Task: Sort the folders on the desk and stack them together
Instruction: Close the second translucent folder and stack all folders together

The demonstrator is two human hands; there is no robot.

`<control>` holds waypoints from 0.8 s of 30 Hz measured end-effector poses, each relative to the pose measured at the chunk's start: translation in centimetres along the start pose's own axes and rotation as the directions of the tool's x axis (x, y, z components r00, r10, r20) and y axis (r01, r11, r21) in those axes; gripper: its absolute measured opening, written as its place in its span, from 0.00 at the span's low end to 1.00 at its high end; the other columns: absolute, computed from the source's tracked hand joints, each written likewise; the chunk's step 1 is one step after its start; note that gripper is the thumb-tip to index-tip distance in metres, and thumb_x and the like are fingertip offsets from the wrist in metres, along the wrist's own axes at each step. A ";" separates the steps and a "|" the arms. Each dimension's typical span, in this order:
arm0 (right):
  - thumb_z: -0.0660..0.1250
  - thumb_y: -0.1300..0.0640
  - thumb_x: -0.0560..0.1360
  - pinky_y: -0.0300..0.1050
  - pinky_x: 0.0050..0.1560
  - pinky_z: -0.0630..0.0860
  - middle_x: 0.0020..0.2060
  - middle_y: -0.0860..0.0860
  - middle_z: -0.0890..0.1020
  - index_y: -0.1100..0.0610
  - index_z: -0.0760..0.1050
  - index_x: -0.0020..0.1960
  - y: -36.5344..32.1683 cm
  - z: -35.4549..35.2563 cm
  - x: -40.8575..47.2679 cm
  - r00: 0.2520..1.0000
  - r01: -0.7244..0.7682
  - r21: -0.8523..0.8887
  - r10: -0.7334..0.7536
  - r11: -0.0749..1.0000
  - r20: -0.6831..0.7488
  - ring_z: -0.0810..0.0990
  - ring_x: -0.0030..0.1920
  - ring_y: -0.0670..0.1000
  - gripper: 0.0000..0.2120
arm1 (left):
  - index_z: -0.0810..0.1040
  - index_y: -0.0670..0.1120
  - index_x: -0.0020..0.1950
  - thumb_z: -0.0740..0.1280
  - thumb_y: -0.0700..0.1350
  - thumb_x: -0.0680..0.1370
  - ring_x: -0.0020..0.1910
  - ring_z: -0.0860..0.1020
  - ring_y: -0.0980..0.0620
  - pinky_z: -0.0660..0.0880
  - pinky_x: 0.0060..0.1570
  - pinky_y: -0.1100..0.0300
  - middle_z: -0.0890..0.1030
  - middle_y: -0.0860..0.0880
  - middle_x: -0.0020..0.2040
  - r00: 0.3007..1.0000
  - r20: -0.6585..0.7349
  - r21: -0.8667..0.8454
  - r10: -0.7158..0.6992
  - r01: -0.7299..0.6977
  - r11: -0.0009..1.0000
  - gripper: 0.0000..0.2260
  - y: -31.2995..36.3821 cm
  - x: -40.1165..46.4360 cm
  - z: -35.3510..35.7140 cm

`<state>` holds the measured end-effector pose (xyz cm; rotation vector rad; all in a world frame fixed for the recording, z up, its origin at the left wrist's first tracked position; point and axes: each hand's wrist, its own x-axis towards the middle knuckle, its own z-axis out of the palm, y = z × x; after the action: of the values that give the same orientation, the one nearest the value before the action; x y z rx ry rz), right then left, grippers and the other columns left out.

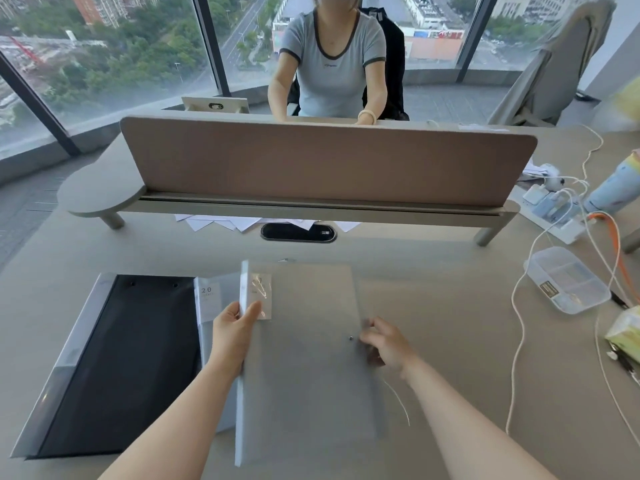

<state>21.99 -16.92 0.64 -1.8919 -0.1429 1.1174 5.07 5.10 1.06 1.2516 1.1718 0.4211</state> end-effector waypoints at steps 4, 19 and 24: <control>0.65 0.67 0.73 0.39 0.26 0.66 0.28 0.51 0.75 0.55 0.70 0.39 2.1 1.1 0.6 0.995 -0.068 -0.086 0.074 0.994 0.072 0.72 0.22 0.47 0.09 | 0.69 0.45 0.39 0.70 0.58 0.70 0.36 0.65 0.48 0.64 0.39 0.54 0.69 0.47 0.37 0.999 -0.051 0.118 -0.019 0.025 0.993 0.18 -2.8 0.8 -1.0; 0.65 0.49 0.74 0.45 0.42 0.69 0.37 0.47 0.75 0.51 0.65 0.39 3.3 3.7 1.1 0.997 -0.077 -0.580 0.057 0.811 -0.054 0.76 0.43 0.54 0.11 | 0.64 0.48 0.75 0.70 0.45 0.72 0.58 0.73 0.41 0.74 0.54 0.47 0.70 0.44 0.63 0.987 -0.142 0.626 0.079 0.028 0.779 0.33 -6.3 -0.9 0.3; 0.64 0.46 0.74 0.47 0.42 0.69 0.37 0.46 0.73 0.50 0.63 0.39 3.1 3.8 1.2 0.997 -0.079 -0.665 0.050 0.743 -0.063 0.75 0.43 0.54 0.13 | 0.61 0.50 0.78 0.71 0.48 0.73 0.75 0.60 0.41 0.59 0.71 0.47 0.61 0.45 0.78 0.977 0.017 0.858 0.213 -0.123 0.499 0.36 -6.5 -2.1 1.4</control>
<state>18.85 -15.71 -3.08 -2.5729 -0.5209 1.1640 3.29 0.60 -3.91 2.2638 1.3951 -0.0163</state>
